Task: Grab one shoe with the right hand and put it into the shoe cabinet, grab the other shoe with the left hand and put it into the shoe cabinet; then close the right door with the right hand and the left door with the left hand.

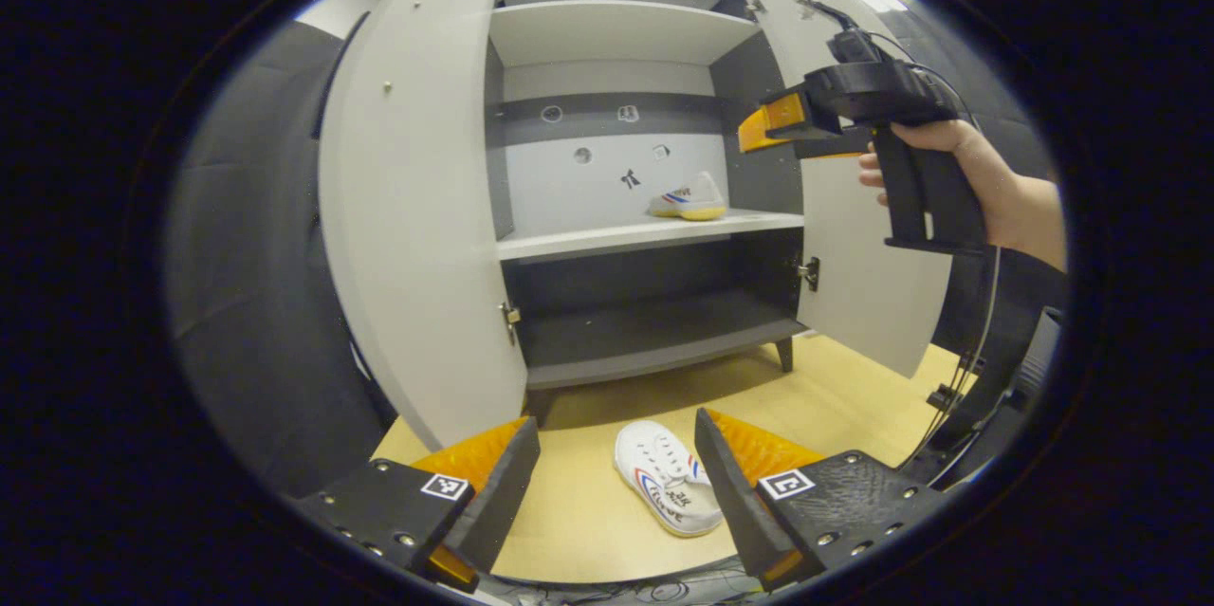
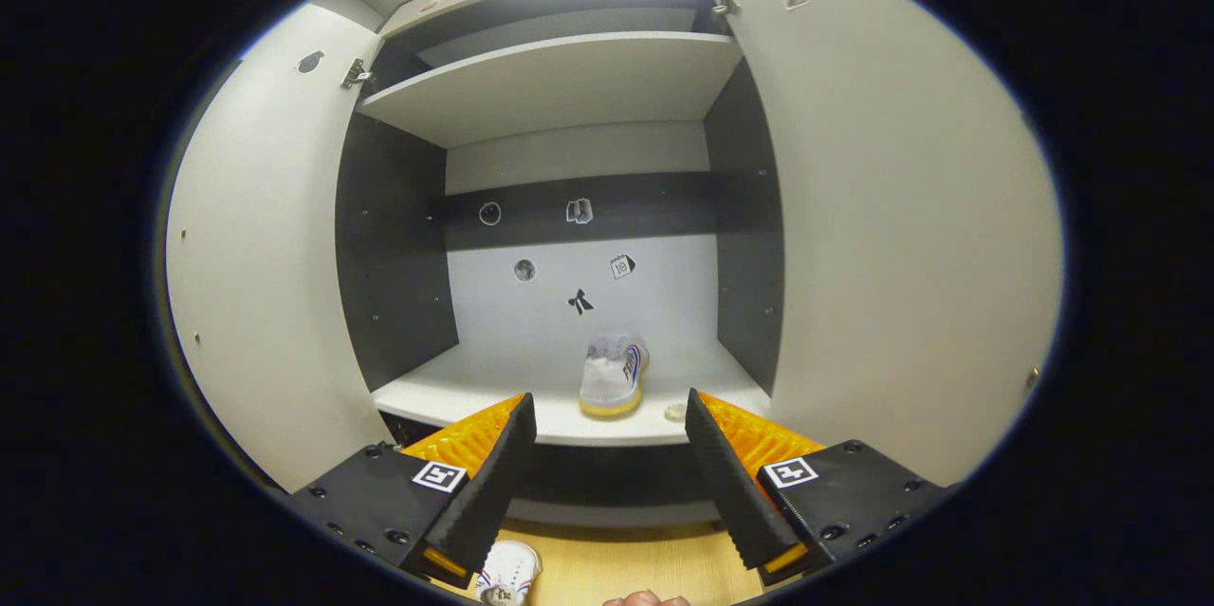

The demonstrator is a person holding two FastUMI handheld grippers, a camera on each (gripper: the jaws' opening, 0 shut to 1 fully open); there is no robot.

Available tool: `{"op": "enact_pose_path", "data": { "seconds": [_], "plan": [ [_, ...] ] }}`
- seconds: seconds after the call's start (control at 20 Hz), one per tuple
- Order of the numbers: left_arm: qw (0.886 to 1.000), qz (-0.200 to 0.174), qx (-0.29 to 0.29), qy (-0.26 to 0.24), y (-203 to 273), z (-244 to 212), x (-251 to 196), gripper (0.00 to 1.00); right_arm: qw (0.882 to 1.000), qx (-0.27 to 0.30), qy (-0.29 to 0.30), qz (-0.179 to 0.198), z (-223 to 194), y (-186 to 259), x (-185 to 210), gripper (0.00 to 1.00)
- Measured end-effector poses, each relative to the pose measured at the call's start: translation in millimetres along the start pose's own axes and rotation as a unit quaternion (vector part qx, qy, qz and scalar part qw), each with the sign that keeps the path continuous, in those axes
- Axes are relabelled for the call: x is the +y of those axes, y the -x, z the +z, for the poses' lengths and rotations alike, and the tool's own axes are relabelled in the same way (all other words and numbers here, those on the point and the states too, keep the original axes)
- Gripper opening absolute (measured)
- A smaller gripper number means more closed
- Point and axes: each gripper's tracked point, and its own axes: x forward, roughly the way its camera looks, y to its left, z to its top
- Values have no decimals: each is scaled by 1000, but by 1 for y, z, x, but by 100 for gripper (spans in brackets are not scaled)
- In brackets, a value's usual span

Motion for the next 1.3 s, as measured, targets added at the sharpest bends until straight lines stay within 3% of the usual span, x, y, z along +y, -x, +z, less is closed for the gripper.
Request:
{"op": "enact_pose_path", "data": {
  "seconds": [0.35,0.55,0.8,0.85,0.9,0.95,1.0,1.1,1.2,1.25,1.3],
  "plan": [
    [995,-58,75,-21,-77,-64,-21,94,998,33,32,-34,-48,105,-40,98],
    [989,-70,128,-16,-113,-107,-25,94,994,74,2,-81,-79,154,-78,99],
    [977,-80,199,12,-134,-152,-24,95,975,145,0,-166,-128,214,-144,99],
    [975,-79,208,14,-137,-160,-23,100,971,155,-8,-184,-133,225,-157,99],
    [973,-71,219,15,-138,-166,-20,100,965,164,-17,-202,-136,237,-166,94],
    [970,-68,231,19,-139,-174,-19,100,962,168,-24,-214,-138,246,-174,99],
    [967,-69,243,27,-139,-181,-20,100,958,170,-29,-229,-139,260,-185,94],
    [960,-72,267,51,-141,-196,-25,100,948,167,-37,-268,-135,279,-208,99],
    [950,-72,296,71,-134,-201,-27,69,936,156,-57,-309,-128,288,-236,99],
    [947,-81,299,78,-137,-204,-30,61,932,149,-71,-324,-125,286,-247,99],
    [943,-86,310,83,-138,-213,-35,61,929,137,-82,-334,-122,282,-257,98]
  ]
}}
